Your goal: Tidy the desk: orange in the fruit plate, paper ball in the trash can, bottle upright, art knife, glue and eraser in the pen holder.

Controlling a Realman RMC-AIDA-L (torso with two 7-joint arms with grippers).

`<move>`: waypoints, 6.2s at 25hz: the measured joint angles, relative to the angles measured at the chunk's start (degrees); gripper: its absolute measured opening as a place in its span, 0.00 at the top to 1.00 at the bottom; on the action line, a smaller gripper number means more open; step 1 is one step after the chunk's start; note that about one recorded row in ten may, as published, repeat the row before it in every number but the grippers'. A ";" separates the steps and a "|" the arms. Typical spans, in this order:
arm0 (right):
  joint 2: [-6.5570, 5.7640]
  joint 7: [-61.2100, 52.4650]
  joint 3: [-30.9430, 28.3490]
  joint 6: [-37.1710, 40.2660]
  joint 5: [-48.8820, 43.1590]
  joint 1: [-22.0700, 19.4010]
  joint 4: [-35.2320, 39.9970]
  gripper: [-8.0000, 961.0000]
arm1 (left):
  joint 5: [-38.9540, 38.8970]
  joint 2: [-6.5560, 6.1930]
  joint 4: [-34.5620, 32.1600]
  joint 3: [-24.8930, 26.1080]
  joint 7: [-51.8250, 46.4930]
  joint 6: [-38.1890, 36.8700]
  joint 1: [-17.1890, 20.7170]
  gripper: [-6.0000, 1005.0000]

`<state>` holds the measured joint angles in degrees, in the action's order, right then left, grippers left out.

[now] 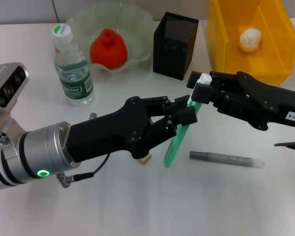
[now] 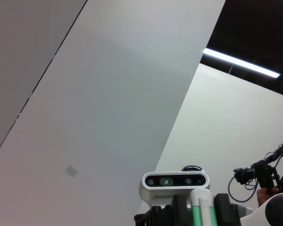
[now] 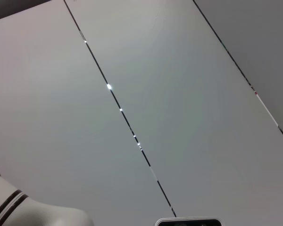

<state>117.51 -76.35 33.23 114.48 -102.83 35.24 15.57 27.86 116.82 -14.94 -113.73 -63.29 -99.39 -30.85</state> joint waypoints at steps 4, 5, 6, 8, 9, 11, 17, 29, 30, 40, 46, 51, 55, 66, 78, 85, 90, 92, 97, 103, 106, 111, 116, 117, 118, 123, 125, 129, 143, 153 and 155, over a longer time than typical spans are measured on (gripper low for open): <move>0.00 -0.01 -0.05 0.01 0.00 0.00 -0.09 0.68 | -0.02 -0.02 0.00 0.00 0.01 0.00 0.00 0.81; 0.01 -0.03 -0.07 0.00 0.00 0.00 -0.10 0.69 | -0.03 -0.02 0.00 0.01 0.02 0.00 0.00 0.80; 0.02 -0.04 -0.09 -0.01 0.00 0.00 -0.10 0.71 | -0.03 -0.02 0.00 0.01 0.03 0.00 0.00 0.80; 0.03 -0.16 -0.10 -0.05 0.00 -0.02 -0.11 0.74 | -0.03 -0.02 0.00 0.01 0.06 0.01 0.00 0.80; 0.03 -0.27 -0.12 -0.08 0.00 -0.04 -0.11 0.75 | -0.04 -0.02 0.00 0.01 0.05 0.04 0.00 0.80; 0.05 -0.61 -0.16 -0.22 -0.01 -0.06 -0.11 0.78 | -0.05 -0.02 0.00 0.01 -0.14 0.20 0.00 0.80; 0.07 -0.73 -0.19 -0.48 0.01 0.00 -0.10 0.80 | -0.12 -0.02 0.04 0.00 -0.32 0.94 0.00 0.80; 0.09 -0.74 -0.18 -0.19 0.09 0.00 -0.04 0.80 | -0.36 -0.02 0.09 0.07 -0.43 1.39 0.09 0.68; 0.09 -0.74 -0.18 -0.19 0.09 0.00 -0.01 0.80 | -0.36 -0.02 0.09 0.08 -0.44 1.42 0.09 0.64; 0.09 -0.86 -0.26 -0.06 0.10 0.00 -0.01 0.80 | -0.08 -0.17 0.09 0.31 -0.57 1.79 0.04 0.26; -0.16 -0.88 -0.28 -0.35 0.16 -0.12 0.51 0.80 | 0.04 -1.06 0.98 0.80 0.70 2.89 0.14 0.14; -1.47 -0.55 -4.68 -3.23 0.18 -0.66 5.19 0.79 | 0.09 -2.39 4.31 1.25 6.60 4.45 0.77 0.14; -2.14 -0.47 -8.85 -6.42 0.22 0.32 6.40 0.78 | -0.34 -2.44 5.40 3.03 9.98 9.16 1.57 0.14; -2.21 -0.30 -11.66 -23.64 6.38 4.90 7.88 0.75 | -0.09 -1.03 5.46 8.85 14.89 16.25 2.70 0.14; 0.99 5.17 -9.91 -41.91 6.90 10.37 6.69 0.73 | -0.03 0.07 5.45 8.95 15.89 18.34 3.18 0.14; 1.67 12.86 -7.85 -48.12 7.67 13.22 2.51 0.71 | 0.01 0.07 5.36 8.97 15.90 18.36 3.43 0.14; 1.73 17.45 -8.15 -51.87 7.77 15.11 -0.10 0.70 | 0.02 0.07 5.36 8.97 15.40 18.36 3.51 0.14; 1.78 18.87 -8.16 -52.98 7.82 15.62 -0.72 0.69 | 0.01 0.07 5.36 8.97 15.34 18.36 3.52 0.14; 1.94 19.52 -7.87 -54.23 7.83 16.02 -0.98 0.68 | 0.00 0.07 5.39 8.96 14.85 18.36 3.50 0.14; 1.95 19.55 -7.05 -54.81 7.78 15.98 -0.98 0.67 | 0.00 -0.02 5.36 8.87 14.14 18.32 3.50 0.14; 1.95 19.60 -7.01 -54.86 7.77 15.79 -0.99 0.66 | 0.00 -0.06 5.32 8.84 14.00 18.32 3.49 0.14; 1.93 19.65 -7.52 -54.88 7.84 15.56 -0.99 0.50 | 0.00 -0.26 5.33 8.60 13.57 18.17 3.54 0.14; 1.92 19.10 -7.10 -53.47 11.75 14.63 -0.98 0.36 | 0.02 -0.66 5.36 8.38 12.97 17.93 3.53 0.14; 1.88 18.54 -7.09 -52.59 12.14 14.30 -0.93 0.34 | 0.02 -0.66 5.36 8.38 12.97 17.93 3.53 0.14; 1.84 17.88 -7.09 -51.73 12.38 14.00 -0.87 0.32 | 0.06 -0.91 5.34 8.33 12.85 17.81 3.52 0.14; 1.50 9.93 -5.02 -41.51 11.82 10.58 2.71 0.32 | 1.27 -2.13 5.11 8.17 12.84 16.91 3.64 0.14; 1.47 6.12 -1.80 -35.35 11.79 8.11 6.75 0.32 | 3.80 -3.10 4.86 8.14 12.85 15.45 3.74 0.14; 1.07 0.89 4.43 -24.75 11.75 4.26 13.83 0.32 | 9.97 -5.21 4.74 8.60 13.20 12.13 4.05 0.14; -0.37 -20.48 18.81 -18.90 -16.09 10.51 28.57 0.32 | 17.27 -10.31 5.10 8.90 12.67 10.79 6.46 0.14; 1.65 -27.09 34.56 -26.16 -25.54 16.98 28.59 0.32 | 23.83 -13.03 4.69 9.24 10.67 13.49 6.05 0.14; 1.92 -27.31 38.15 -28.39 -25.37 17.34 28.63 0.32 | 24.06 -13.28 4.67 9.54 10.83 14.34 6.02 0.14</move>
<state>119.43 -103.66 71.38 86.10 -128.19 52.59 44.20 51.91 103.55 -10.27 -104.19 -52.46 -85.05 -24.84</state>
